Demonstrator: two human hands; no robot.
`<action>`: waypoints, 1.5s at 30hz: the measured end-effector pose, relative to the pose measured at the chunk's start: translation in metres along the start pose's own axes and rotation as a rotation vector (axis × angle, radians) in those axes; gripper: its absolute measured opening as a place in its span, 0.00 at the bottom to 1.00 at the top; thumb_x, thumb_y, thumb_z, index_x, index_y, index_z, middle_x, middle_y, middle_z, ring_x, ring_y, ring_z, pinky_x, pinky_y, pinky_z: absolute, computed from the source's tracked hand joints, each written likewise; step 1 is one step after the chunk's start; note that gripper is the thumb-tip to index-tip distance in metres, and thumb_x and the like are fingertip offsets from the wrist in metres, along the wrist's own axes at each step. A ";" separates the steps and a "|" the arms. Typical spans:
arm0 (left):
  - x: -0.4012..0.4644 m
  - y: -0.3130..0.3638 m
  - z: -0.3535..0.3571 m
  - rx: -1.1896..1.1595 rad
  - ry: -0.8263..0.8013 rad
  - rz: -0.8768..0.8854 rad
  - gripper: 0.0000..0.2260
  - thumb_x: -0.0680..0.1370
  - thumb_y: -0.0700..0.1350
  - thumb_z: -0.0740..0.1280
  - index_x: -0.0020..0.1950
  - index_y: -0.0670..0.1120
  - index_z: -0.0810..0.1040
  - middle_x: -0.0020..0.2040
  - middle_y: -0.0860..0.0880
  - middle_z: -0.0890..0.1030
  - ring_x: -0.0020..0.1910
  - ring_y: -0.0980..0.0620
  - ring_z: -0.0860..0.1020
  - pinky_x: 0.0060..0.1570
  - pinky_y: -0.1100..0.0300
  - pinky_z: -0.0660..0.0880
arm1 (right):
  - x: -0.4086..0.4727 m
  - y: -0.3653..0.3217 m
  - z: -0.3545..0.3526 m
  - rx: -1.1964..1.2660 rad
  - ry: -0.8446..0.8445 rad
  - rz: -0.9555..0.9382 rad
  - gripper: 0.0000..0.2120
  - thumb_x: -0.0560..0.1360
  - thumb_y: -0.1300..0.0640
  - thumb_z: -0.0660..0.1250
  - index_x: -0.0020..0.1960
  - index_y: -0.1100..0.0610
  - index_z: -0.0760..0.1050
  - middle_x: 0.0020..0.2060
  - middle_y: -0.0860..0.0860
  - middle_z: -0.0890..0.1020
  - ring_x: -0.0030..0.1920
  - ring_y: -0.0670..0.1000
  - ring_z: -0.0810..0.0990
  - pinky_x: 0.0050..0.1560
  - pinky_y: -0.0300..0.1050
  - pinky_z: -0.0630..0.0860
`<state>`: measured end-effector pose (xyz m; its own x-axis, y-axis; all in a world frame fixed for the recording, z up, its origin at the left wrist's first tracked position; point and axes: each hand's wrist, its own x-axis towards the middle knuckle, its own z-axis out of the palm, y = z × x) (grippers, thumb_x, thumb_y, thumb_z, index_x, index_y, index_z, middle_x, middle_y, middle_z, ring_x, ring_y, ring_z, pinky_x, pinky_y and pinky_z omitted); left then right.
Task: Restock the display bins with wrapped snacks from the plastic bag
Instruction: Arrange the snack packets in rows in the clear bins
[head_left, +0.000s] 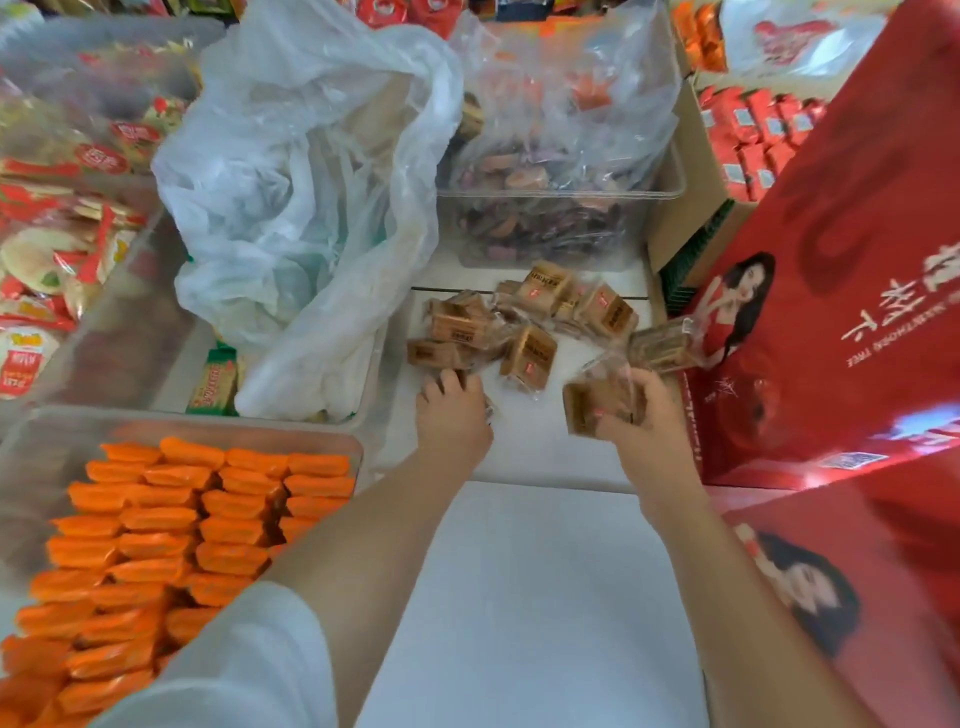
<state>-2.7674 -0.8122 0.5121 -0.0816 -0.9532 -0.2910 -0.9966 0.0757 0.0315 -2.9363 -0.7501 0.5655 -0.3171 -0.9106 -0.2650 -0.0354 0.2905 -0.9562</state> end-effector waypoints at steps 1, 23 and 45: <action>0.002 0.001 0.002 -0.033 0.014 -0.029 0.22 0.76 0.49 0.64 0.66 0.45 0.62 0.65 0.42 0.64 0.65 0.37 0.64 0.61 0.48 0.65 | -0.006 -0.001 -0.003 0.097 -0.018 0.036 0.23 0.70 0.75 0.61 0.58 0.52 0.70 0.52 0.52 0.77 0.46 0.46 0.75 0.38 0.33 0.71; -0.185 -0.113 -0.136 -2.120 -0.550 0.046 0.30 0.69 0.66 0.53 0.60 0.48 0.76 0.57 0.41 0.79 0.44 0.47 0.78 0.40 0.55 0.71 | -0.110 -0.097 0.073 0.478 -0.131 0.044 0.07 0.78 0.64 0.59 0.55 0.57 0.70 0.44 0.54 0.81 0.42 0.50 0.80 0.39 0.42 0.76; -0.241 -0.596 -0.043 -0.317 -0.010 0.107 0.12 0.75 0.43 0.67 0.58 0.50 0.74 0.53 0.52 0.75 0.50 0.53 0.76 0.52 0.58 0.75 | -0.235 -0.077 0.499 -0.548 -0.586 -0.468 0.22 0.70 0.56 0.72 0.62 0.54 0.70 0.47 0.45 0.78 0.46 0.49 0.78 0.45 0.38 0.69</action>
<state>-2.1531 -0.6401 0.6047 -0.1869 -0.9417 -0.2798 -0.9305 0.0784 0.3578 -2.3862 -0.7046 0.6391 0.3670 -0.9298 -0.0299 -0.5292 -0.1822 -0.8287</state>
